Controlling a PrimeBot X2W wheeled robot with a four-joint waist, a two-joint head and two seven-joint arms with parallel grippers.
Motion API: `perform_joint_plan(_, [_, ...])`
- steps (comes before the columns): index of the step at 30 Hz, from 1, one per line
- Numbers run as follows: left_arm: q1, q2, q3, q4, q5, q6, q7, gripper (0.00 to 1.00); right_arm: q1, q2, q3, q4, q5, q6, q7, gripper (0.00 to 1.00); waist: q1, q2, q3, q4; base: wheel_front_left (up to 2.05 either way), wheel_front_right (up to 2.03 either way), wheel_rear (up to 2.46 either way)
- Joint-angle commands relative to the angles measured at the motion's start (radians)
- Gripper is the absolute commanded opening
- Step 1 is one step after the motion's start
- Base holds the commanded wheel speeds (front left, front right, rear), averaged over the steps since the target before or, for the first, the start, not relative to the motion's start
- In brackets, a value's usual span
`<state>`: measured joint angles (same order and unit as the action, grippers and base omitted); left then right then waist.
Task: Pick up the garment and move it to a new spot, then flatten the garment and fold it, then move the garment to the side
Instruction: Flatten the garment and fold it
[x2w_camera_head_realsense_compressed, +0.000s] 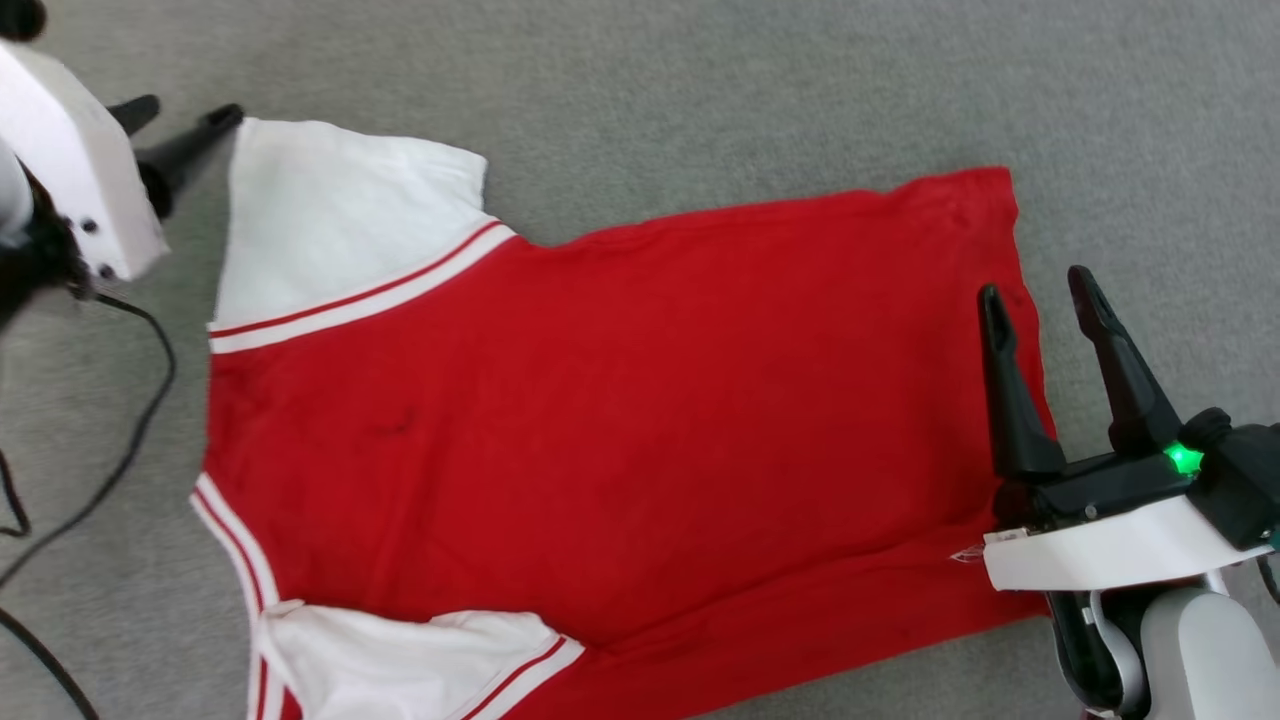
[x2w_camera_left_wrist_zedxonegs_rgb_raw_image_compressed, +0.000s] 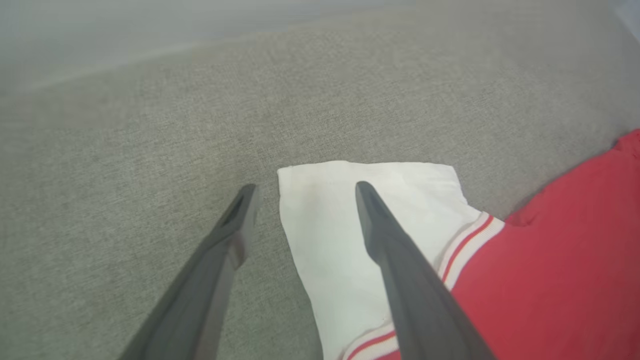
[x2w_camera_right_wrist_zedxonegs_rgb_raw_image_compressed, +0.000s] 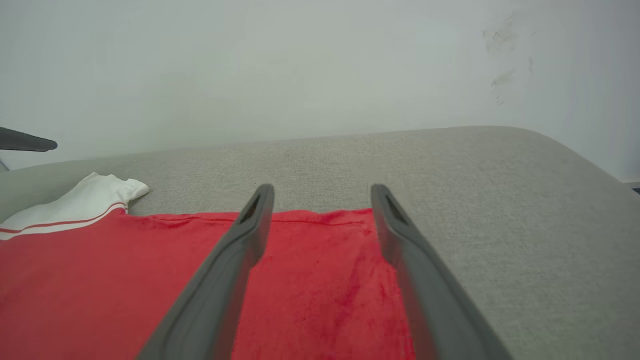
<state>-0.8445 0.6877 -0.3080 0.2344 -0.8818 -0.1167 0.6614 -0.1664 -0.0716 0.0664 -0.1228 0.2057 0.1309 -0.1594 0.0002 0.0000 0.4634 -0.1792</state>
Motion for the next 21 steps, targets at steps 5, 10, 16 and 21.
perform_joint_plan(5, [-0.128,0.019,-0.033,0.105,-0.031,0.027,0.193,1.00,-0.027,0.017,0.001,0.027,0.011,0.000,-0.026,1.00,-0.0002,0.0000,0.083,-0.062,0.00,0.00,0.00])
perform_joint_plan(10, [-0.171,0.019,-0.059,0.158,-0.026,0.037,0.258,1.00,-0.037,0.021,0.005,0.045,0.010,0.000,-0.040,1.00,-0.0002,0.0000,0.104,-0.073,0.00,0.00,0.00])
perform_joint_plan(16, [-0.167,0.010,-0.107,0.215,-0.007,0.028,0.302,1.00,-0.043,0.022,-0.002,0.054,0.003,0.000,-0.040,1.00,-0.0002,0.0000,0.116,-0.074,0.00,0.00,0.00])
perform_joint_plan(21, [-0.166,-0.025,-0.118,0.248,-0.015,0.014,0.265,0.00,-0.048,0.023,-0.011,0.061,-0.005,0.000,-0.028,1.00,-0.0002,0.0000,0.117,-0.066,0.00,0.00,0.00])
